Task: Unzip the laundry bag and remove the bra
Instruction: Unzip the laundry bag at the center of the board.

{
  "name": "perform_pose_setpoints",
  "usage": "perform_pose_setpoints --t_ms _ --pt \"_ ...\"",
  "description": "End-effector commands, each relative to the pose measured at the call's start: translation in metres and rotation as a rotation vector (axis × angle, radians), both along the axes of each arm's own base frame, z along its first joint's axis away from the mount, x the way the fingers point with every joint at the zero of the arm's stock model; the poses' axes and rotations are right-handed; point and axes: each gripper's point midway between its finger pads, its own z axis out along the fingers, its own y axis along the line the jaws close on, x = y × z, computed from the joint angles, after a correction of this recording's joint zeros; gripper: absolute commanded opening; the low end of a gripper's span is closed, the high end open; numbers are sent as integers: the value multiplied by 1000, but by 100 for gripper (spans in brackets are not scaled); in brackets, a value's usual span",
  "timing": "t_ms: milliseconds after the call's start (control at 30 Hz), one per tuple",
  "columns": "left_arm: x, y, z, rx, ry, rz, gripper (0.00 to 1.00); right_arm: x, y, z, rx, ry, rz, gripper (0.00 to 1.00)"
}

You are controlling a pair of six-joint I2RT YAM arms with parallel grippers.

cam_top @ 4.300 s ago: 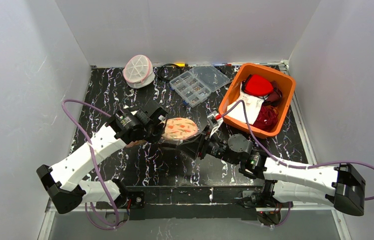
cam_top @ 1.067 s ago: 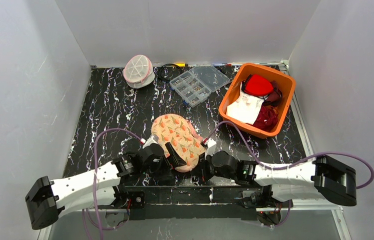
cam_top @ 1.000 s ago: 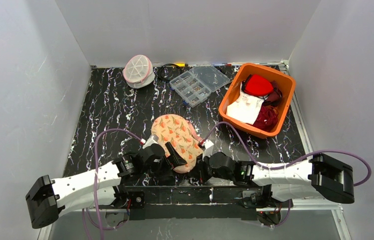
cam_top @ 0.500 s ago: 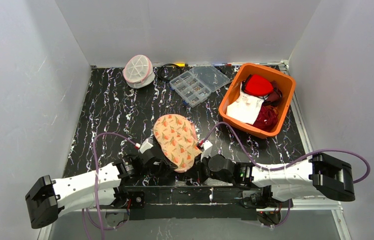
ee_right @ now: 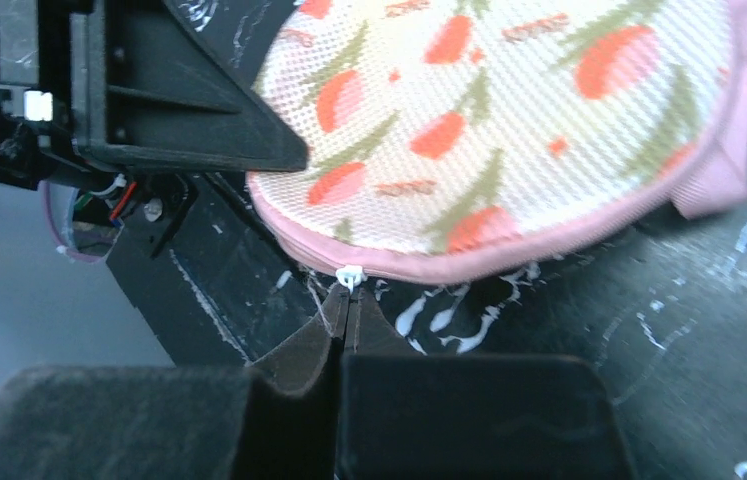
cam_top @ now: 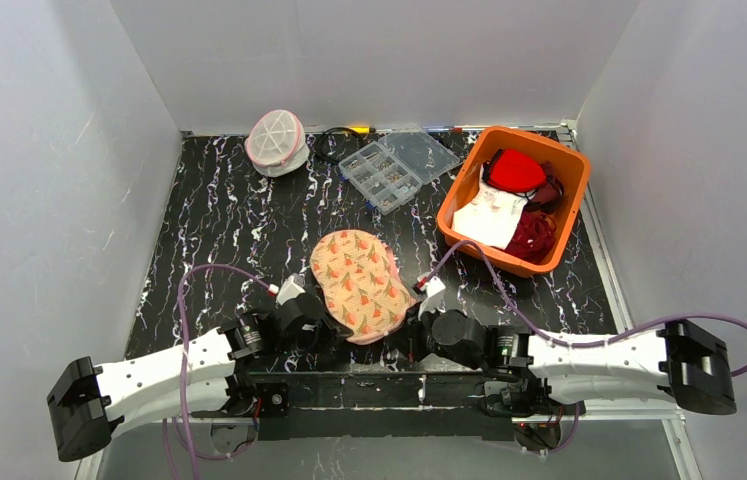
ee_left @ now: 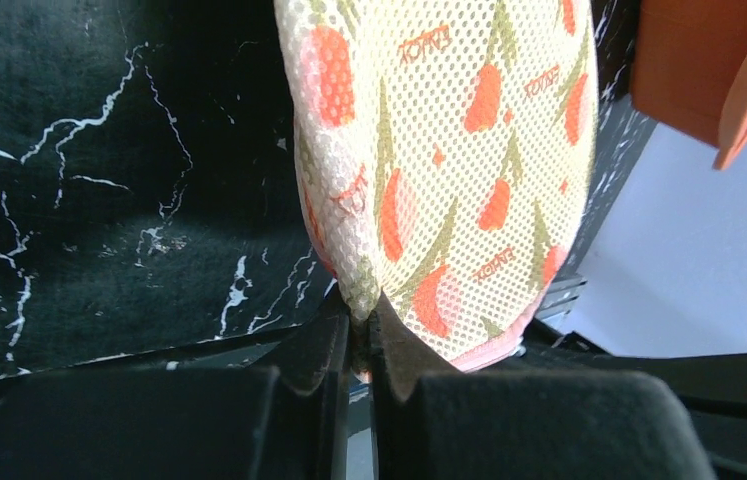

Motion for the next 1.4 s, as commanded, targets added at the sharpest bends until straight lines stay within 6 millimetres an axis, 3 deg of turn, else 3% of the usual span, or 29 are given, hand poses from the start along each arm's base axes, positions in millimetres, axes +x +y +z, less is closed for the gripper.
perform_pose_setpoints --t_ms 0,300,567,967,1100,1167,1233,1367 --pt "2 16 -6 133 -59 -53 0 15 -29 -8 -60 -28 -119 1" --pt "11 11 14 196 -169 -234 0 15 -57 -6 -112 -88 -110 1" --pt "32 -8 -3 113 -98 -323 0 10 -62 -19 -145 -76 -78 1" --pt "83 -21 -2 131 -51 -282 0 3 -33 -27 -68 -32 -37 1" --pt "75 -11 -8 163 -6 -263 0 4 -15 -24 -58 -25 -27 1" --pt "64 2 -10 189 24 -241 7 5 -7 -24 -62 -22 -26 1" --pt "52 20 -13 217 51 -192 19 8 0 -21 -54 -26 -33 1" --pt "27 45 -13 199 67 -112 58 11 14 -15 -40 -25 -35 1"
